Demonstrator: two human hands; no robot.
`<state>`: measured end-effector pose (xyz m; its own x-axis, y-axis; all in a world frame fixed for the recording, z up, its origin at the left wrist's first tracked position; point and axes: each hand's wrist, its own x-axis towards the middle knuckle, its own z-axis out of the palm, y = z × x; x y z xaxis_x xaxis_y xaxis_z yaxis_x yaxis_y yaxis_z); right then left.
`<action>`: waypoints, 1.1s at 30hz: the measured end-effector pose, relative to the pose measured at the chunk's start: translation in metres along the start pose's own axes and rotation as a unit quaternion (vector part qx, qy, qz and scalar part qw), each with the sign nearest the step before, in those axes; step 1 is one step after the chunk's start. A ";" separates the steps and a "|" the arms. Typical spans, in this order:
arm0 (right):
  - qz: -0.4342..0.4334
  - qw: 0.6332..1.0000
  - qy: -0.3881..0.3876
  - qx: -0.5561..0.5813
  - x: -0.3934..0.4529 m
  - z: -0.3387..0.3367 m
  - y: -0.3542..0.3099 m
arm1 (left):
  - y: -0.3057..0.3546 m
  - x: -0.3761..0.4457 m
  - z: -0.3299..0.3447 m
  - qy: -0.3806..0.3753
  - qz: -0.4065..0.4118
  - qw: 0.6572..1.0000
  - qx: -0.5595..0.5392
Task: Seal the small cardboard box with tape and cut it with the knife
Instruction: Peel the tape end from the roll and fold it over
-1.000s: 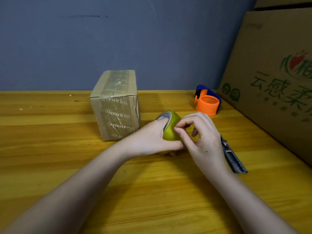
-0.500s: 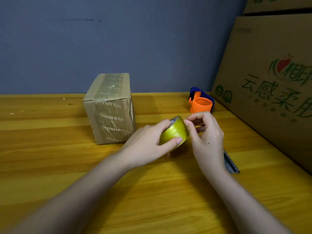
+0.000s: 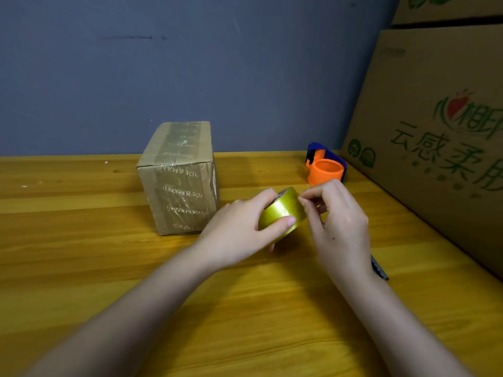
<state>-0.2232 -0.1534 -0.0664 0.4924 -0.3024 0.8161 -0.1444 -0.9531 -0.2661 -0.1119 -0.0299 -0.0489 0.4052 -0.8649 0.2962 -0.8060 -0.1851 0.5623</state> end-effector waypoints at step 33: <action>0.205 0.960 -0.011 0.188 0.003 0.009 -0.001 | -0.014 0.004 0.014 0.082 -0.032 0.986 0.145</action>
<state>-0.2136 -0.1529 -0.0687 0.4787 -0.6467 0.5939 -0.0107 -0.6806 -0.7326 -0.1050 -0.0374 -0.0664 0.5049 -0.7645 0.4009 -0.8559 -0.3833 0.3471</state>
